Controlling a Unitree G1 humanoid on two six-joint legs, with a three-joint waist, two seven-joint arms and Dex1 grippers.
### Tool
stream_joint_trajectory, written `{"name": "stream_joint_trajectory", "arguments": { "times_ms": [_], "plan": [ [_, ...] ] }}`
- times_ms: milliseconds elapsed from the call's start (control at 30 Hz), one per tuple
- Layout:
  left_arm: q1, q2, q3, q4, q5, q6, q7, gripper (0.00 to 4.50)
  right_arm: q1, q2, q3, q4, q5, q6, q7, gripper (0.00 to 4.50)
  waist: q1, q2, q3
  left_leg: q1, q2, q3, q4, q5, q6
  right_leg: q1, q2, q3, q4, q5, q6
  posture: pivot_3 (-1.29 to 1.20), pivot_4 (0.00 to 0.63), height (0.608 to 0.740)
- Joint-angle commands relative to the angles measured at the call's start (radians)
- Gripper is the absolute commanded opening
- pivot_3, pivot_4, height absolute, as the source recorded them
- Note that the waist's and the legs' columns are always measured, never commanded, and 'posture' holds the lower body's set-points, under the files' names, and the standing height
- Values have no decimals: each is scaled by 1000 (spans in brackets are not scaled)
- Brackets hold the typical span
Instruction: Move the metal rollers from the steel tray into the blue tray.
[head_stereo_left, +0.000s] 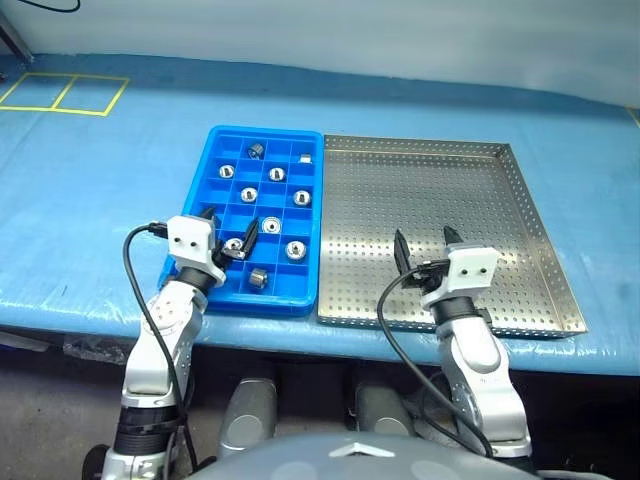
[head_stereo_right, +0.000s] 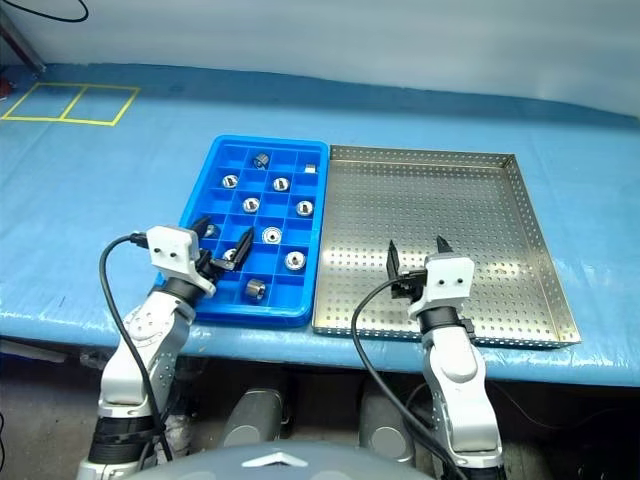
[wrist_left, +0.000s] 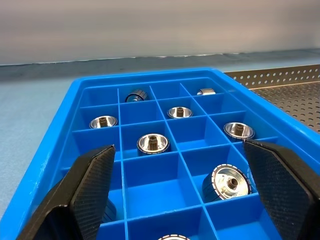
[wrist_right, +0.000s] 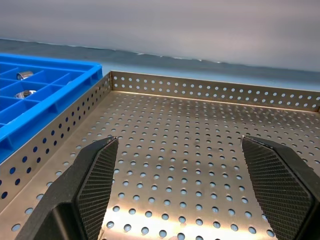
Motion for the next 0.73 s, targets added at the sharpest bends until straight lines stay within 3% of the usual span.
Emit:
{"name": "stream_joint_trajectory", "arguments": {
  "times_ms": [33,733],
  "plan": [
    [-8,-10,12,-20,-1,-31,3,4500,-6,7,6,-13,-16,-33,2,4154,0,0,0,0,0,0,0,0,0,0,0,0,0,0,0,24,150,740],
    [-7,-16,-11,-12,7,-27,-19,4500,-6,21,9,-11,-30,-22,8,4154,-11,0,0,0,0,0,0,0,0,0,0,0,2,0,0,18,150,740]
  ]
}}
